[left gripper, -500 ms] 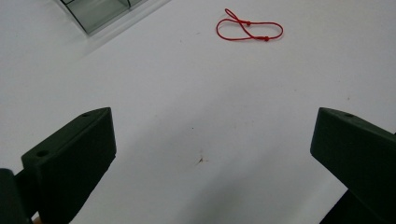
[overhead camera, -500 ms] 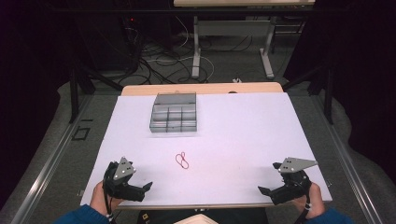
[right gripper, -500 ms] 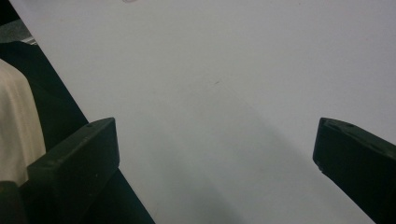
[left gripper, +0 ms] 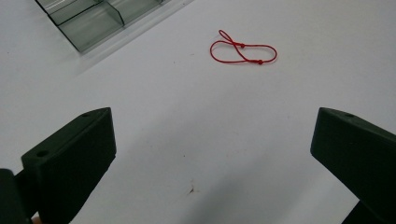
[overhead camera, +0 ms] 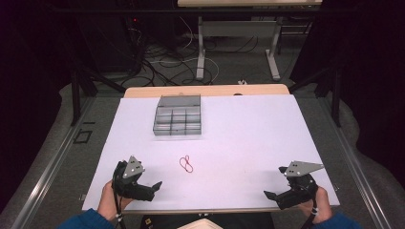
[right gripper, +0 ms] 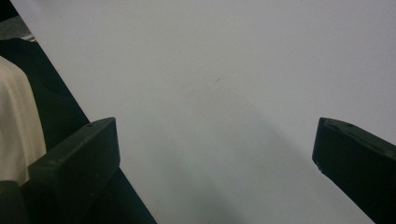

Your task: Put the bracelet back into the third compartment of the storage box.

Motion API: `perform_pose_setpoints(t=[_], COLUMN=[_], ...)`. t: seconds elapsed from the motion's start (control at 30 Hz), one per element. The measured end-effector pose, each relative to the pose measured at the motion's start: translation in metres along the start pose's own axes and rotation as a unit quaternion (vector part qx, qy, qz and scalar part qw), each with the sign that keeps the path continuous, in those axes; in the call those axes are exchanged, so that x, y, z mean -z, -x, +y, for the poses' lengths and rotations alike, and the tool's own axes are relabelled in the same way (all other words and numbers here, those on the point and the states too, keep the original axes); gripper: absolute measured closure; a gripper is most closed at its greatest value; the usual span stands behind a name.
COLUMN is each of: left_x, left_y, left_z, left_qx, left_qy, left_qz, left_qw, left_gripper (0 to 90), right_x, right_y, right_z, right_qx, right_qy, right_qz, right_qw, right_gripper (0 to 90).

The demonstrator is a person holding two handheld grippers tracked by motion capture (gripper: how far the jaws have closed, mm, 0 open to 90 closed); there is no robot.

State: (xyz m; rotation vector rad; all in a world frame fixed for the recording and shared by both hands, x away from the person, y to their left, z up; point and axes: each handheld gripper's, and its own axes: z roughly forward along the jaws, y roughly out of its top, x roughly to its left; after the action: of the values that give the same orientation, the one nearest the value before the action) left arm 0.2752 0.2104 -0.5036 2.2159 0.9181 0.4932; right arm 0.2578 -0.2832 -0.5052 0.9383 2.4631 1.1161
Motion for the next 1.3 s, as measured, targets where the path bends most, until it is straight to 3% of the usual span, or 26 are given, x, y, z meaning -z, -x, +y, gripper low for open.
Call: perform_pose_setpoints(t=[0.23, 0.53, 0.9, 1.3], left_x=[-0.007, -0.023, -0.046, -0.066], left_y=[-0.001, 0.003, 0.008, 0.009], left_z=[0.006, 0.017, 0.032, 0.045], left_qx=[-0.002, 0.001, -0.018, -0.015], left_qy=[-0.005, -0.010, -0.022, -0.038], left_qz=[0.003, -0.010, -0.023, -0.033], left_qw=[1.0000, 0.9999, 0.9993, 0.9986], left_gripper=[0.0, 0.0, 0.0, 0.0], right_x=[0.000, 0.000, 0.000, -0.001], right_y=[0.000, 0.000, 0.000, 0.000], right_z=[0.000, 0.000, 0.000, 0.000], right_qx=[0.000, 0.000, 0.002, 0.001], right_qy=[-0.001, -0.003, -0.003, -0.003], right_qz=[-0.002, 0.000, 0.001, 0.004], right_qw=[1.0000, 1.0000, 1.0000, 1.0000], right_gripper=[0.6, 0.7, 0.8, 0.8])
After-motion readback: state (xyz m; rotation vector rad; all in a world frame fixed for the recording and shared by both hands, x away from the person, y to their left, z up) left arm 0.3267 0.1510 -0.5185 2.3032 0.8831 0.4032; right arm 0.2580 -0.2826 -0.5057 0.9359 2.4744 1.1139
